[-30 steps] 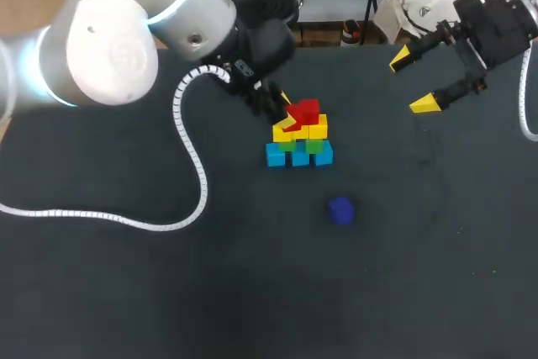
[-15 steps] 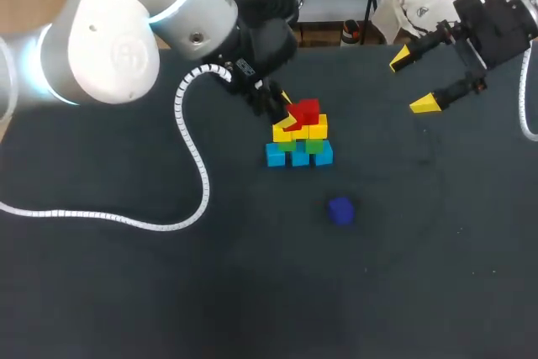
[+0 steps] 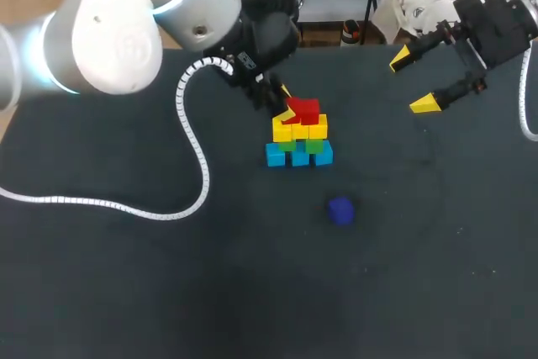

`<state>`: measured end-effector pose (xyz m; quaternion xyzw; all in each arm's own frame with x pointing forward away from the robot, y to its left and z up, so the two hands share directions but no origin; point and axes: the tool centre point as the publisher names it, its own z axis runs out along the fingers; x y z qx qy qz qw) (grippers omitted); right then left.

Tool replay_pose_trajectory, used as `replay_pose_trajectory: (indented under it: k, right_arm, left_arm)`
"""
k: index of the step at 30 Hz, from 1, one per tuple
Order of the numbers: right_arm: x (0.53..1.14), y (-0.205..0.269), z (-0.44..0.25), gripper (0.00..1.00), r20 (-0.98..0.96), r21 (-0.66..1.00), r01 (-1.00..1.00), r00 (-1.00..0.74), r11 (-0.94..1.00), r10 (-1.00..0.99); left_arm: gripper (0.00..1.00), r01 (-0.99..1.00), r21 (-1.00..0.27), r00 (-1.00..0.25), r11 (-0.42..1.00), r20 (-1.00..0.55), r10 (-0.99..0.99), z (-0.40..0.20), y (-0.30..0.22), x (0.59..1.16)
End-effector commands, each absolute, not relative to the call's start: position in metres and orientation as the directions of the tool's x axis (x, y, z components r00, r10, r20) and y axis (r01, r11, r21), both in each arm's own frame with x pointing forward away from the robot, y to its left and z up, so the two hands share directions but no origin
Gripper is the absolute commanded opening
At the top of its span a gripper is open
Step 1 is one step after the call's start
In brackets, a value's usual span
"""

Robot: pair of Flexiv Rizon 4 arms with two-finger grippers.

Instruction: Place the blue cubes, place green cubes on the blue cubes, place the yellow cubes on the green cubes, then place the red cubes on the yellow cubes, and place purple cube on the red cubes.

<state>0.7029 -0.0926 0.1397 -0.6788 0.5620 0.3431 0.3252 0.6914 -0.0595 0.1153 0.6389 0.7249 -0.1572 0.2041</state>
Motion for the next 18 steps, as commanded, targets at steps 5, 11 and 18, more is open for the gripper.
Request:
replay_pose_trajectory:
  k: [5, 11, 18]
  right_arm:
    - [0.7031, -0.0925, 0.1394, 1.00, -0.832, -0.057, -0.986, 0.134, -0.158, -0.539]
    - [0.7031, -0.0925, 0.1394, 1.00, -0.832, -0.057, -0.986, 0.134, -0.158, -0.539]
    - [0.7031, -0.0925, 0.1394, 1.00, -0.832, -0.057, -0.986, 0.134, -0.158, -0.539]
  left_arm:
    - [0.00, 0.988, -0.005, -0.134, 0.152, -0.492, 0.860, 0.1089, -0.0547, 0.7024]
    - [0.00, 0.989, -0.023, -0.140, 0.149, -0.514, 0.846, 0.1095, -0.0509, 0.7034]
    - [0.00, 0.992, -0.034, -0.120, 0.119, -0.524, 0.843, 0.1117, -0.0542, 0.7032]
